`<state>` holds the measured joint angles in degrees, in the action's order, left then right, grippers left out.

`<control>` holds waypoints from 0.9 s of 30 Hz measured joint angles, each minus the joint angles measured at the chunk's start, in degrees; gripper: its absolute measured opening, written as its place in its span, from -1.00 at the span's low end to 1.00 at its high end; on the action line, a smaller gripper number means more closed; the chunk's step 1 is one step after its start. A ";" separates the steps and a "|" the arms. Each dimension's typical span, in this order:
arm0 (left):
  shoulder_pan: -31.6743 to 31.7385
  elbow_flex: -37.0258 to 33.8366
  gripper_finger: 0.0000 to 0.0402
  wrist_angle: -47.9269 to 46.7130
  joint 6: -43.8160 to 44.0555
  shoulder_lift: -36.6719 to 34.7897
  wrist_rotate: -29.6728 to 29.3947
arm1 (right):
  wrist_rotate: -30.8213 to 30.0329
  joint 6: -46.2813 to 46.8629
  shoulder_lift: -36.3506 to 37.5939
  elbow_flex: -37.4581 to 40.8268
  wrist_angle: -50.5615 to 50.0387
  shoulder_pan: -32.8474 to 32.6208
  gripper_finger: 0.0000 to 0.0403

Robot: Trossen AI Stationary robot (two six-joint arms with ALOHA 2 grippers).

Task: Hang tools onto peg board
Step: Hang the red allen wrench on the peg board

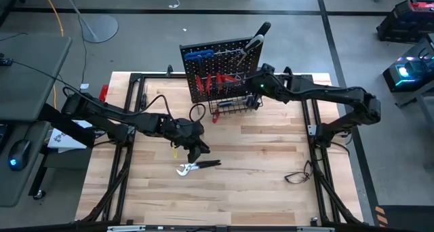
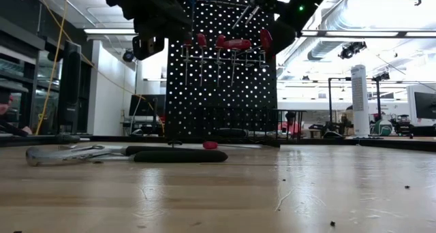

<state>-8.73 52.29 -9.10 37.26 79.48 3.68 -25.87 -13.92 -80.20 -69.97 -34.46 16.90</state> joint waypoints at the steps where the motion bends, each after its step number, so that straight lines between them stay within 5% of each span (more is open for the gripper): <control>1: 0.00 0.00 -0.66 0.02 -0.14 0.00 -0.02 | 0.12 0.26 0.39 -0.02 -0.05 -0.13 -0.83; 13: 0.04 -0.02 -0.66 0.00 -0.49 0.00 -0.04 | -1.61 3.14 1.43 -10.00 -14.12 -2.29 -0.83; 27: 0.02 -0.02 -0.66 -0.02 -1.47 0.00 -0.07 | 5.53 7.89 1.46 -10.88 -17.47 -2.79 -0.70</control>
<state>-8.71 52.27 -9.13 35.79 79.48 3.62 -20.35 -6.04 -78.74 -80.86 -51.93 14.11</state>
